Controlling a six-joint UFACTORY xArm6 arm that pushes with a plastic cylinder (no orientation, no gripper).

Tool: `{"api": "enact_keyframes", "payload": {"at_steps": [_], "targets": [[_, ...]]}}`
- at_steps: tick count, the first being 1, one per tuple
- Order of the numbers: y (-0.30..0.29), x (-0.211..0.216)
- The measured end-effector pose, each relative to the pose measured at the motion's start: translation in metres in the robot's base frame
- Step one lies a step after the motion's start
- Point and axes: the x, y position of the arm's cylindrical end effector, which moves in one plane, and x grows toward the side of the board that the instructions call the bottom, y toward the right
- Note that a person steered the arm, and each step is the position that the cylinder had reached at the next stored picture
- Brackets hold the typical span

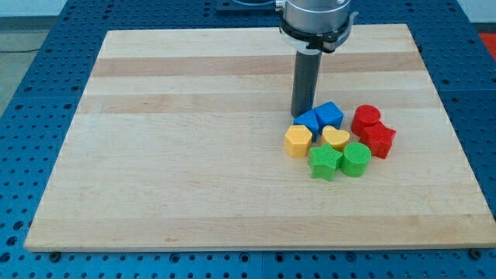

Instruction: Move the red circle into the blue cube

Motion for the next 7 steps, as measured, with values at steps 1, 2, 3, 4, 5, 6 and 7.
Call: {"api": "enact_keyframes", "payload": {"at_steps": [1,2,3,4,5,6,7], "targets": [[-0.006,-0.014],[0.002,-0.026],[0.034,-0.026],[0.038,-0.024],[0.039,-0.020],[0.047,-0.016],[0.053,-0.016]]}}
